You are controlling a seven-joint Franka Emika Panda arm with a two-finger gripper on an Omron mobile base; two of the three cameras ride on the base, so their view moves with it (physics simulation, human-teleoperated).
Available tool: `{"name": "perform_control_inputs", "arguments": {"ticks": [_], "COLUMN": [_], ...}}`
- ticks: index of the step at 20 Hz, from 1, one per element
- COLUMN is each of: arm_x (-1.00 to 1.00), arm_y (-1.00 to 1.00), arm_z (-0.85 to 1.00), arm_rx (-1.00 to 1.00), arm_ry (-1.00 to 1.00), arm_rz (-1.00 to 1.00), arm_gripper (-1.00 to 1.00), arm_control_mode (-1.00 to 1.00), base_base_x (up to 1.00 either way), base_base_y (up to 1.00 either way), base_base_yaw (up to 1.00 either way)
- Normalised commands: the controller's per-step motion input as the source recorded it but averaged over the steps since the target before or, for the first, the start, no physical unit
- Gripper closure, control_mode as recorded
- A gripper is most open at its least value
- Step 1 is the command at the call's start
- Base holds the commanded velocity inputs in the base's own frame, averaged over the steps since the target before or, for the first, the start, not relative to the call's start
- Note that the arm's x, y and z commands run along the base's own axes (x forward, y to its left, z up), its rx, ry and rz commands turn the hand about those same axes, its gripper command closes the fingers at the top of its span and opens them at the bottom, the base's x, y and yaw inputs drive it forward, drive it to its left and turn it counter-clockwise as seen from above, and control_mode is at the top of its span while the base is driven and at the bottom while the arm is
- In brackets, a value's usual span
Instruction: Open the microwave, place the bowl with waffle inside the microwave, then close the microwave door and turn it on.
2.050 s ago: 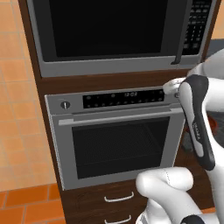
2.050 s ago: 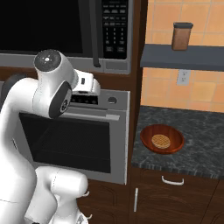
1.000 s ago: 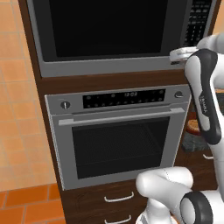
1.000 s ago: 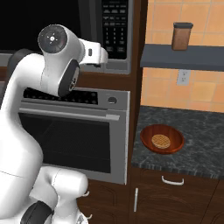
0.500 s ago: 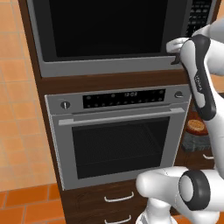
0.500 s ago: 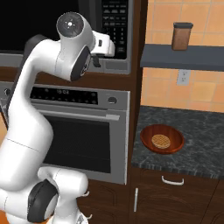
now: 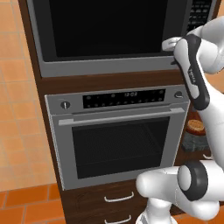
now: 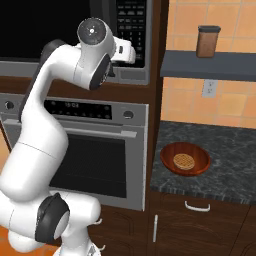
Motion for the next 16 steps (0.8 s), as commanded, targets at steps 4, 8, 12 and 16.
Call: {"name": "perform_control_inputs", "arguments": {"ticks": [4,8,12,16], "arm_x": [0.28,0.05,-0.33,-1.00], "arm_y": [0.00,0.00,0.00,-0.03], "arm_z": [-0.13,0.00,0.00,0.00], "arm_rx": [0.02,0.00,0.00,0.00], "arm_ry": [-0.05,0.00,-0.02,-0.16], "arm_rz": [0.00,0.00,-0.02,-0.25], "arm_gripper": [1.00,1.00,1.00,1.00], "arm_control_mode": [-1.00,-1.00,-1.00,-1.00], "base_base_x": [0.00,0.00,0.00,0.00], "base_base_y": [0.00,0.00,0.00,0.00], "base_base_yaw": [0.00,0.00,0.00,0.00]}}
